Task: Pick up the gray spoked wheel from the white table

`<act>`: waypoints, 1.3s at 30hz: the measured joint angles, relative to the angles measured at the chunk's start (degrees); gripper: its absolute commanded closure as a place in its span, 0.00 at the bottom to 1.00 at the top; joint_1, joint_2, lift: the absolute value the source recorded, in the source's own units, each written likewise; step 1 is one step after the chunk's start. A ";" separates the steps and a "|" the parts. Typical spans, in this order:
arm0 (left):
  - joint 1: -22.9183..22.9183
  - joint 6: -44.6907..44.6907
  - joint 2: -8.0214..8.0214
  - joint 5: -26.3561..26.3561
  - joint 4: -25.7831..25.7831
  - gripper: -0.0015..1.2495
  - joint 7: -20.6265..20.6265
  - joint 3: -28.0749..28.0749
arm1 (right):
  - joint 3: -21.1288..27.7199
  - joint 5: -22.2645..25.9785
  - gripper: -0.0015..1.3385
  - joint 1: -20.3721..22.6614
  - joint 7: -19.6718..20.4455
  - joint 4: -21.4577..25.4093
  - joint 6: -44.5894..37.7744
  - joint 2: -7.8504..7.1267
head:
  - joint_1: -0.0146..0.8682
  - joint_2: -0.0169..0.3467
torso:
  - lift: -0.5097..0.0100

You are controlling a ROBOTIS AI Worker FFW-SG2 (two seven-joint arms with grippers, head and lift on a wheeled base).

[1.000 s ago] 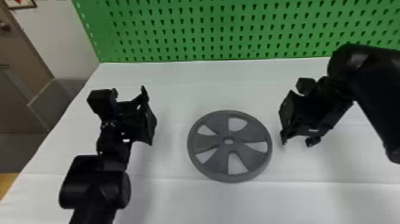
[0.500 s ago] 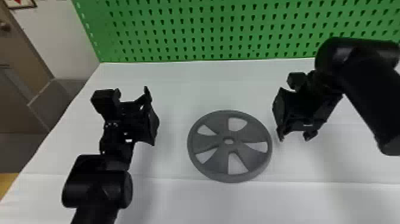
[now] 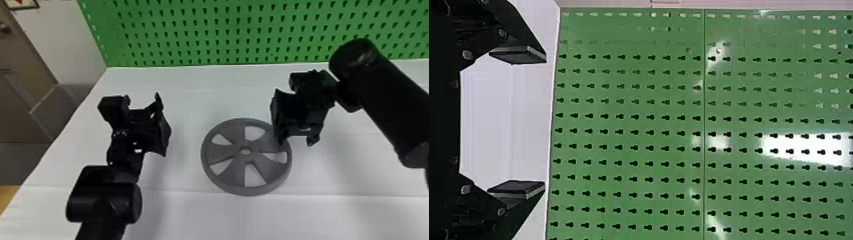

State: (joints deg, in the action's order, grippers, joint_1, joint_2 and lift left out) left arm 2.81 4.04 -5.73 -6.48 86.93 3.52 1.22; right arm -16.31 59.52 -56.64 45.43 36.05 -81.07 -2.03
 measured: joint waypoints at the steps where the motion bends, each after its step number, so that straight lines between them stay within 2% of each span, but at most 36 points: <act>1: 0.00 0.00 -0.02 -0.01 0.00 0.29 0.00 -0.02 | -0.24 0.73 0.36 -0.05 0.06 -0.25 0.40 0.07 | 0.90 0.46 | 0.86; 12: -0.23 0.00 -0.16 -0.10 -0.01 0.29 0.00 0.05 | -0.75 4.67 0.36 -0.03 0.26 -4.03 5.58 0.01 | 0.90 0.46 | 0.86; 26: -0.08 0.00 -0.25 -0.11 0.00 0.29 0.00 -0.09 | -4.20 7.90 0.36 -0.63 0.36 -6.16 6.95 -0.40 | 0.90 0.47 | 0.86; 39: -0.09 0.00 -0.29 -0.11 0.00 0.29 0.00 -0.09 | -4.44 8.09 0.36 -0.21 0.36 -6.35 8.41 -0.48 | 0.90 0.47 | 0.86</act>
State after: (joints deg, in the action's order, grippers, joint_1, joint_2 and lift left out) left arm 2.72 4.04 -6.02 -6.59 86.93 3.52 1.13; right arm -20.75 67.61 -56.85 45.79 29.70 -72.66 -2.51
